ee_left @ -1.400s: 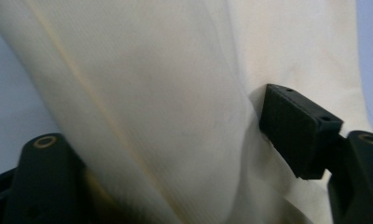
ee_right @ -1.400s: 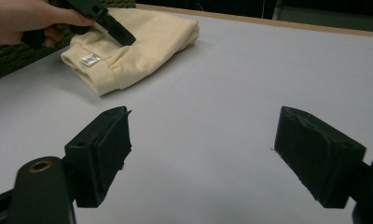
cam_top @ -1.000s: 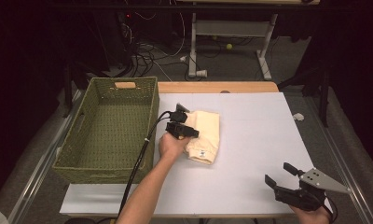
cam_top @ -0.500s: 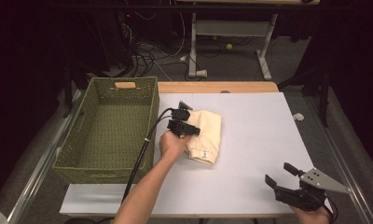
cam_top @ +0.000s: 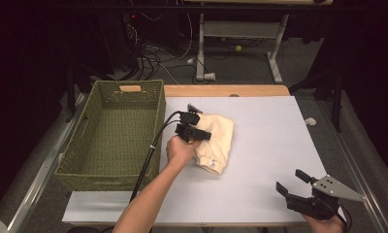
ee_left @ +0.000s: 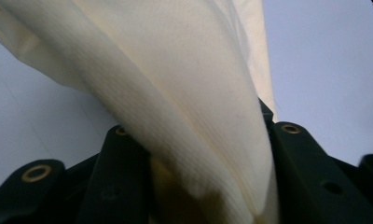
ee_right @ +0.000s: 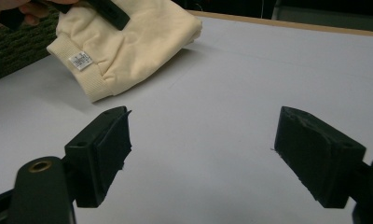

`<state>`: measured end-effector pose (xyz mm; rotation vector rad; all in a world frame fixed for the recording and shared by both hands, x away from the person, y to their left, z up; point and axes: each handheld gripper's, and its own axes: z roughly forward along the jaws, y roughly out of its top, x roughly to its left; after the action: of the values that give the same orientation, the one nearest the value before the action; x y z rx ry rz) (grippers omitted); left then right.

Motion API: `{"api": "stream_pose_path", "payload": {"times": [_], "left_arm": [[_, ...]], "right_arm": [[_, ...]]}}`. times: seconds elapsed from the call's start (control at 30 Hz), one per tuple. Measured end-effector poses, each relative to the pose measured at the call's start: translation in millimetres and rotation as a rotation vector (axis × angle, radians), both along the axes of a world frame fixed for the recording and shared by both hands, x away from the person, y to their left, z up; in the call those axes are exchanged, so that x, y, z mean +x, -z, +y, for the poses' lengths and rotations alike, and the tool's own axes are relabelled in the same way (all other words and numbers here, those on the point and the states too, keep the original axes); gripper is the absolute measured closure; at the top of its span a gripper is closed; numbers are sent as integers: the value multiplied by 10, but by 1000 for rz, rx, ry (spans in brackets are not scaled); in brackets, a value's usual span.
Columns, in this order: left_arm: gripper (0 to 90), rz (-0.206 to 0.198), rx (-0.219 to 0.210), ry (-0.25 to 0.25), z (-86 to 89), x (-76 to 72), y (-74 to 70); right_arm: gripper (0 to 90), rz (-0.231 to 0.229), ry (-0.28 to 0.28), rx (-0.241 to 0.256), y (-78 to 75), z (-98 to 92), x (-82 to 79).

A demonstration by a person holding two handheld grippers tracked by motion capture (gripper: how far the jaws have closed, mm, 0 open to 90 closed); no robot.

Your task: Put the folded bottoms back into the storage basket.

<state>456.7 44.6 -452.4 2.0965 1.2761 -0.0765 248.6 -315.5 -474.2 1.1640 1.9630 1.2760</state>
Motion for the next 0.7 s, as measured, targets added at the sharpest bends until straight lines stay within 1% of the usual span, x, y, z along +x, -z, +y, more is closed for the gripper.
{"api": "stream_pose_path", "payload": {"times": [0.07,0.2,0.33,0.5,0.57,0.7], "left_arm": [[596,1,-14,-1,6,-20,-29],[596,-11,-23,12,20,-54,-90],[596,-11,-40,17,24,-69,-129],[596,-20,-54,11,40,-114,-190],[596,-23,-52,16,51,-127,-207],[596,-40,-62,24,82,-183,-282]], "right_arm": [[192,5,-1,1,3,-3,7],[192,4,-2,-1,2,2,6],[192,5,-5,-1,3,6,11],[192,2,-9,-1,-1,9,3],[192,2,-9,-2,-3,15,0],[192,1,-6,-4,-3,17,-3]]}}
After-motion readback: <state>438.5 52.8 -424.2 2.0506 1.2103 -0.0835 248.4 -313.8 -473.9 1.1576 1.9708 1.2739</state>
